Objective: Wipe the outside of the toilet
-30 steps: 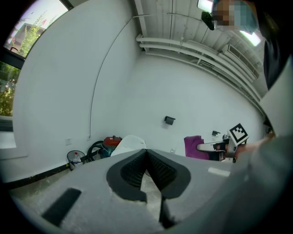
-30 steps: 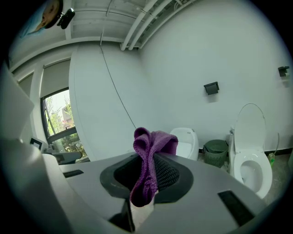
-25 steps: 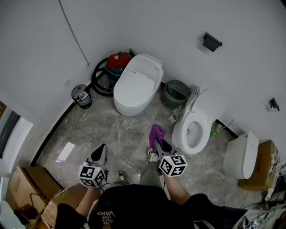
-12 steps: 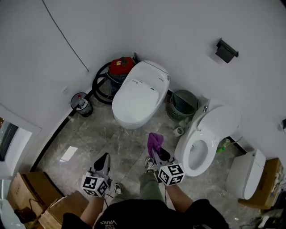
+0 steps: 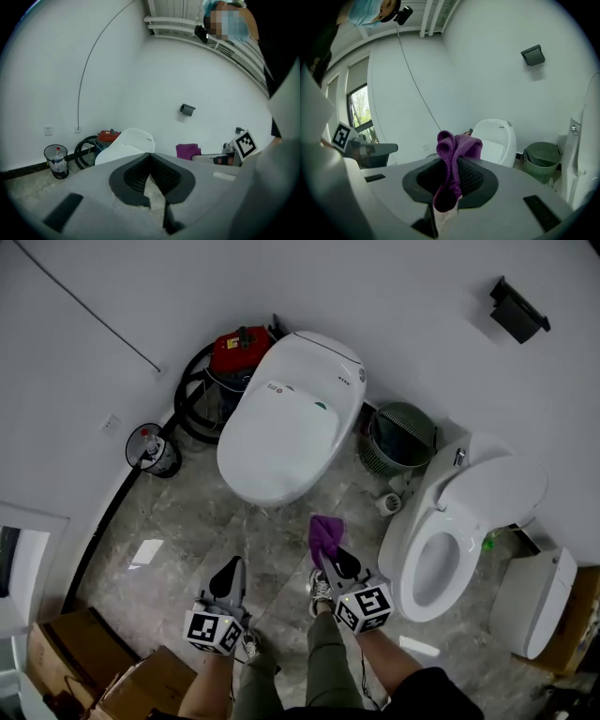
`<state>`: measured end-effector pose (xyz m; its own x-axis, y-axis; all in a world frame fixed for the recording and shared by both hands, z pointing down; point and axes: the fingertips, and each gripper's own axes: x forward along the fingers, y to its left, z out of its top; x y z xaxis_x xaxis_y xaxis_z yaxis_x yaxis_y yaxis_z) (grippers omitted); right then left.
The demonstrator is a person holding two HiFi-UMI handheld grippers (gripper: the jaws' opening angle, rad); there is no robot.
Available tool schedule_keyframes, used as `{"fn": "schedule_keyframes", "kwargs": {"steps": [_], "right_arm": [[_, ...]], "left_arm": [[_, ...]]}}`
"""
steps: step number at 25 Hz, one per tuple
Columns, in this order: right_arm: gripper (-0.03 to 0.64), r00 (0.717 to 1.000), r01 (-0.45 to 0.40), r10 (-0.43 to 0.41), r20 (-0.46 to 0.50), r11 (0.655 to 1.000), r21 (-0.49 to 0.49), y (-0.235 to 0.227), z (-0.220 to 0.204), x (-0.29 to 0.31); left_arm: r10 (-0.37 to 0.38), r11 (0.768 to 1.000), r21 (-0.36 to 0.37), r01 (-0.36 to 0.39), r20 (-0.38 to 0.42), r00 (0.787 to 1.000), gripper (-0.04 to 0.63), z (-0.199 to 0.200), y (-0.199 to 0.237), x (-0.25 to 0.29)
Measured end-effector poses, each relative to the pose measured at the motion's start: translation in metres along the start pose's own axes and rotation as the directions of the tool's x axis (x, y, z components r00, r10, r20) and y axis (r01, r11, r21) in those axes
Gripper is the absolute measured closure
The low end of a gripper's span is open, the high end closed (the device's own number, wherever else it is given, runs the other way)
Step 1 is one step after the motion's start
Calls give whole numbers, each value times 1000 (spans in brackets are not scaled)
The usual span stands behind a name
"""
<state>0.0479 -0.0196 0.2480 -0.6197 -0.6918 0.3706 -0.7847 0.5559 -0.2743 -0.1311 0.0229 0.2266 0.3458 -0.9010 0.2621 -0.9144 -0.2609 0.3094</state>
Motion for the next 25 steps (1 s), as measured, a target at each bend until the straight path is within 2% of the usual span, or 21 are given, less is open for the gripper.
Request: {"fn": "schedule_keyframes", "kwargs": {"steps": [5, 9, 14, 21, 25], "right_arm": [[546, 1000, -14, 14, -5, 997, -75, -23, -55, 44], [546, 999, -29, 34, 27, 987, -161, -36, -94, 67], [546, 994, -76, 92, 63, 972, -220, -51, -136, 100], [545, 976, -117, 170, 139, 938, -325, -71, -185, 149], [545, 961, -133, 211, 181, 920, -368, -78, -219, 173]], "left_arm": [[37, 999, 28, -38, 7, 999, 592, -51, 29, 45], [-3, 998, 60, 2, 11, 1000, 592, -98, 37, 70], [-42, 998, 39, 42, 12, 999, 592, -158, 48, 103], [-98, 989, 116, 88, 82, 992, 592, -212, 80, 144], [-101, 985, 153, 79, 141, 985, 592, -238, 95, 161]]}}
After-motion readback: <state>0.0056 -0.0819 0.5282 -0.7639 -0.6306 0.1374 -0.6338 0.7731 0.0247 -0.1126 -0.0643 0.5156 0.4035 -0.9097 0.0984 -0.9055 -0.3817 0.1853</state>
